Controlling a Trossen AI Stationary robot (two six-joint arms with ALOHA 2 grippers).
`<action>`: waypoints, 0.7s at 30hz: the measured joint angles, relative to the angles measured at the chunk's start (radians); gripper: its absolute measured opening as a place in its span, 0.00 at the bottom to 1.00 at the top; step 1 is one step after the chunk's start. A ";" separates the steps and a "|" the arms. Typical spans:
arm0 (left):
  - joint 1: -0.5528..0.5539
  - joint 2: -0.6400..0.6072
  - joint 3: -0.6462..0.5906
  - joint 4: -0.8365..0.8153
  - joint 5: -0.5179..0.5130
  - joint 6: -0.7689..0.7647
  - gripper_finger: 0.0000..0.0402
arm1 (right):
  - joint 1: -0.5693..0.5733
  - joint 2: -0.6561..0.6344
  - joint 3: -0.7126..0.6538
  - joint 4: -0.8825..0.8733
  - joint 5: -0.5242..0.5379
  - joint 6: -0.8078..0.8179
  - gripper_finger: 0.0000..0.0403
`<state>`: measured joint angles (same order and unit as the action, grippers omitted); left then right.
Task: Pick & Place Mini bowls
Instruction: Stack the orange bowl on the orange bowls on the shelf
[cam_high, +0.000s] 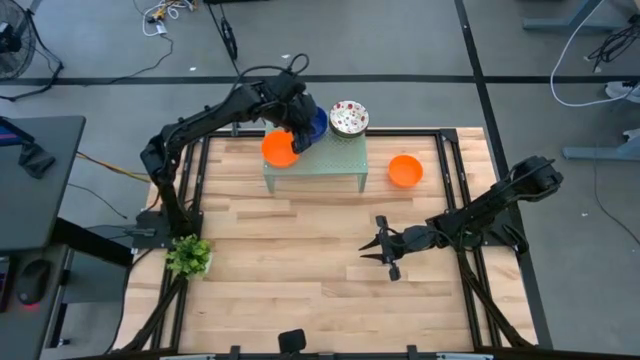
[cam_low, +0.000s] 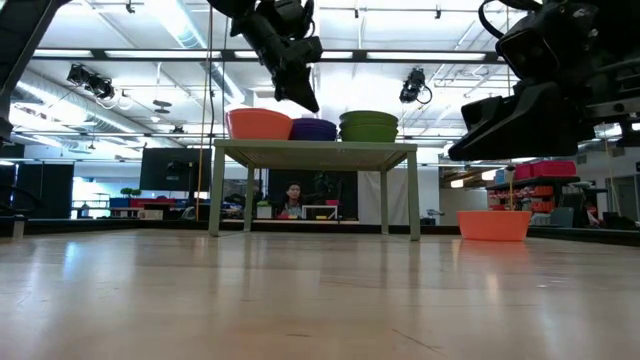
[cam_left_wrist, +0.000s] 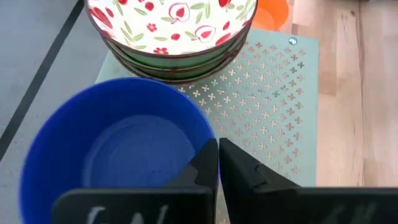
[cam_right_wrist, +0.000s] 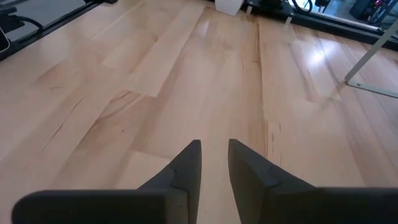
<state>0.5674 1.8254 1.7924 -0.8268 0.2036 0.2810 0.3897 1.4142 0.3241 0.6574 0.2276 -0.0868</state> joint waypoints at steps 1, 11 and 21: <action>0.000 0.002 0.000 0.000 -0.001 0.000 0.05 | 0.000 0.000 0.000 -0.004 0.000 0.000 0.20; -0.009 -0.064 0.001 -0.025 -0.058 -0.029 0.23 | 0.000 0.000 0.000 -0.022 0.000 0.007 0.20; -0.197 -0.130 0.001 -0.211 -0.069 -0.052 0.15 | 0.001 -0.012 0.000 -0.133 0.114 0.078 0.20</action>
<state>0.3703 1.6958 1.7931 -1.0375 0.1345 0.2292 0.3908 1.4022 0.3241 0.5240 0.3411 -0.0086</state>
